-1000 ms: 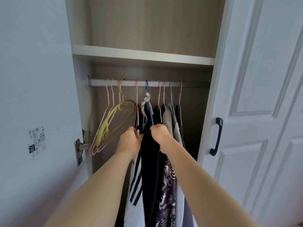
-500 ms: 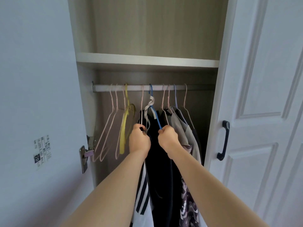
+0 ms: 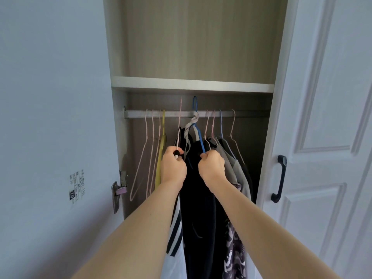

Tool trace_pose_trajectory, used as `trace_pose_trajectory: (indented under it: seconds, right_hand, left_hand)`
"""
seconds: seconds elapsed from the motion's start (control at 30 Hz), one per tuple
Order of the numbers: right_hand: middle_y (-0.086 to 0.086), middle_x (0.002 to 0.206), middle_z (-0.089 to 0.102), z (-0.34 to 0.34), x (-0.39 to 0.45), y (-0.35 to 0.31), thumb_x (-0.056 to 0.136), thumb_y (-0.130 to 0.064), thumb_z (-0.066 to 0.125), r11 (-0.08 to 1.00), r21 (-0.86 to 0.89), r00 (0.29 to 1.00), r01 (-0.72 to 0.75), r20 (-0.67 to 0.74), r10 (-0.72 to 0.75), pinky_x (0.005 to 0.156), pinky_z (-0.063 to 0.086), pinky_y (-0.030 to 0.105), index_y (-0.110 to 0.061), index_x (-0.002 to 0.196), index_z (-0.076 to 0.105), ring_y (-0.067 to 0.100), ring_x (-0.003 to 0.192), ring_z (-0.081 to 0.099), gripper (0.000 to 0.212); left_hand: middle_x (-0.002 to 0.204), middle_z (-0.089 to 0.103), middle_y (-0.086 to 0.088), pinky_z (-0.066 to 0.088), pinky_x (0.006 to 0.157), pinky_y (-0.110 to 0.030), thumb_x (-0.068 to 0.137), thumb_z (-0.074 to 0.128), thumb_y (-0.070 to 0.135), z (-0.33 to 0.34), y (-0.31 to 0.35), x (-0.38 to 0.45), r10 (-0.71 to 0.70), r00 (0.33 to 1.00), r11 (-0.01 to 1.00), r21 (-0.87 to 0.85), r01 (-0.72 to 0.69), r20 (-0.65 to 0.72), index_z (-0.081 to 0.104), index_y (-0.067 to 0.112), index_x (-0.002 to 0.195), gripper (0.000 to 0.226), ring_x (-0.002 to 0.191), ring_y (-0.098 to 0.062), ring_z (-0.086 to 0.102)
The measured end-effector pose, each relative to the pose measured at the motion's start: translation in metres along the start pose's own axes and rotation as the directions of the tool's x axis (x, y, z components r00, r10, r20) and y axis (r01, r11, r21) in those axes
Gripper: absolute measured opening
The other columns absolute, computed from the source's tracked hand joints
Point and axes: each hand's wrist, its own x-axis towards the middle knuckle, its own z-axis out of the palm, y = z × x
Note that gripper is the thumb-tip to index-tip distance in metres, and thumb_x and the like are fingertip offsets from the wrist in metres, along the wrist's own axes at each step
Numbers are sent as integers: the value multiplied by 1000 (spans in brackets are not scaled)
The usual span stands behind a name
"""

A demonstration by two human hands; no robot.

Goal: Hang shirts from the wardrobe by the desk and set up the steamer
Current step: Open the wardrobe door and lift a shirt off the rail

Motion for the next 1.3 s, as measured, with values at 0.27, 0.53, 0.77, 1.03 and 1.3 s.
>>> trace_pose_trajectory:
  seconds: [0.27,0.53,0.77,1.03,1.3]
  right_hand:
    - [12,109,61,-12,-41,17,101,-17,41,1000,20,999,13,31,-13,66,46,30,-4,117,55,22,86,59,25]
    - [12,105,62,-35,-100,36,101,-19,41,998,43,995,-38,94,33,53,39,22,-6,119,55,14,70,53,26]
    - [1,73,53,-73,-163,32,101,-22,41,995,71,991,-72,118,63,31,28,11,-7,109,59,7,49,42,24]
    - [-4,60,46,-123,-259,15,101,-23,42,982,141,985,-126,133,107,31,27,14,-15,96,58,4,39,37,19]
    - [-1,62,53,-158,-355,-1,100,-26,42,973,174,981,-150,150,124,42,35,24,-15,106,60,11,47,45,22]
  left_hand:
    - [105,58,0,40,48,-6,95,46,1,-8,-2,-35,-79,997,989,-123,80,16,60,16,108,24,72,-4,52]
    - [98,57,13,37,81,-19,95,56,20,-26,1,-103,-197,977,935,-285,211,77,62,18,116,21,91,-1,52]
    - [96,69,9,38,65,-2,99,49,29,-60,18,-170,-155,977,936,-293,192,145,61,17,114,22,81,14,57]
    - [99,67,10,39,70,-3,101,42,28,-110,47,-259,-127,970,941,-284,184,208,60,21,108,21,80,25,51]
    - [113,67,10,51,91,-29,103,39,21,-163,77,-337,-167,883,796,-468,384,439,53,27,125,27,107,-8,63]
